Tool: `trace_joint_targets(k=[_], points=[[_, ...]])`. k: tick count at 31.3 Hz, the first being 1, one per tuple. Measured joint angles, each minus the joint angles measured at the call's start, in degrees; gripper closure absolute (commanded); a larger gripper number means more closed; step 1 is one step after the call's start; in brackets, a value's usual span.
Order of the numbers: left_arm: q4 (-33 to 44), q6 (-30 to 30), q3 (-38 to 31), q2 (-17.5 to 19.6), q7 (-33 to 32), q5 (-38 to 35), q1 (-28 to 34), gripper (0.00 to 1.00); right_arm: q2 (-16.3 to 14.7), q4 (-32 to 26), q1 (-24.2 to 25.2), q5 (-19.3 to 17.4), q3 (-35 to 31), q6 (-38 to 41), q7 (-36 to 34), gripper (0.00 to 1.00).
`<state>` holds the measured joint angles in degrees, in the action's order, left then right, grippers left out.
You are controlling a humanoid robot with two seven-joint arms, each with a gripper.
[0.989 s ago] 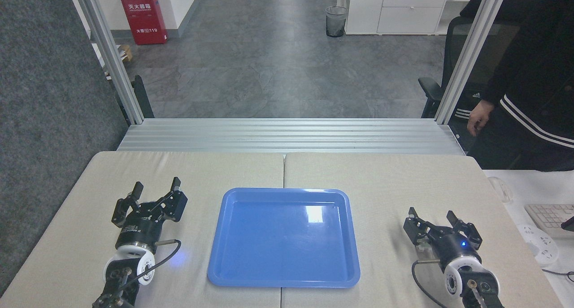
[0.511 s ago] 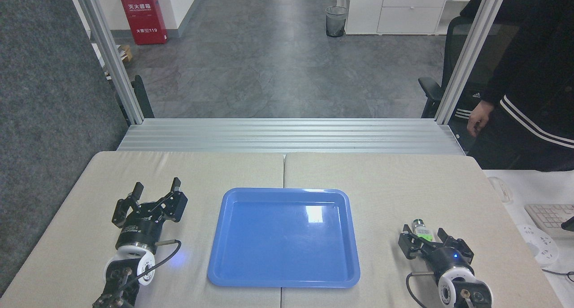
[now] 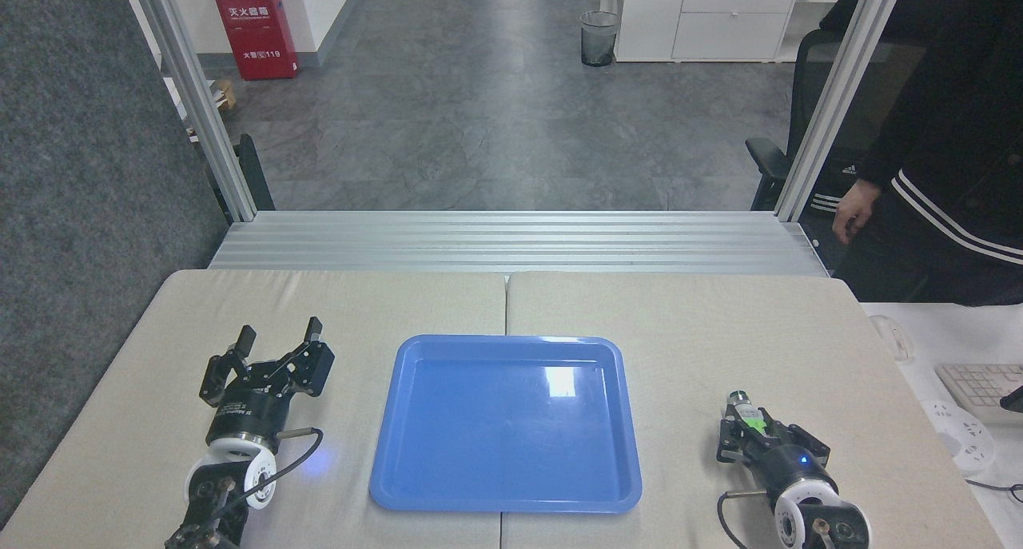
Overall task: Pick up switch part and place in tray
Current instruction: 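Carry the switch part with the right gripper over the blue tray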
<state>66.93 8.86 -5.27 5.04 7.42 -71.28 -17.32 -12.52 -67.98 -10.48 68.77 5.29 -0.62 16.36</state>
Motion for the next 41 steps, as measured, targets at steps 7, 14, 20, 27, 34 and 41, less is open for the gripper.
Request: trace_joint_targets(k=[7,14,20,27,34,41], points=[[-0.03,0.00,0.00,0.00,0.00,0.00,0.00,0.00,0.12,-0.04,-0.67,-0.02,-0.09,0.01,0.89,0.95],[-0.04,0.00,0.00,0.00,0.00,0.00,-0.02,0.00,0.26,-1.82,-3.24,-0.67,-1.70,0.03,0.57,0.96],[-0.04,0.00,0.00,0.01,0.00,0.00,-0.07,0.00,1.21,-4.52,-5.24,-0.71,-2.43,-0.48,0.34,1.00],[-0.04,0.00,0.00,-0.13,0.00,0.00,-0.09,0.00,4.42,-9.09,-5.60,2.13,0.73,-3.94,0.65,1.00],[-0.01,0.00,0.00,-0.19,0.01,0.00,-0.06,0.00,7.54,-12.79,-4.32,5.25,5.91,-5.86,0.73,1.00],[0.03,0.00,0.00,-0.26,0.01,0.00,-0.03,0.00,9.82,-13.90,-2.56,7.69,11.09,-5.86,0.75,1.00]])
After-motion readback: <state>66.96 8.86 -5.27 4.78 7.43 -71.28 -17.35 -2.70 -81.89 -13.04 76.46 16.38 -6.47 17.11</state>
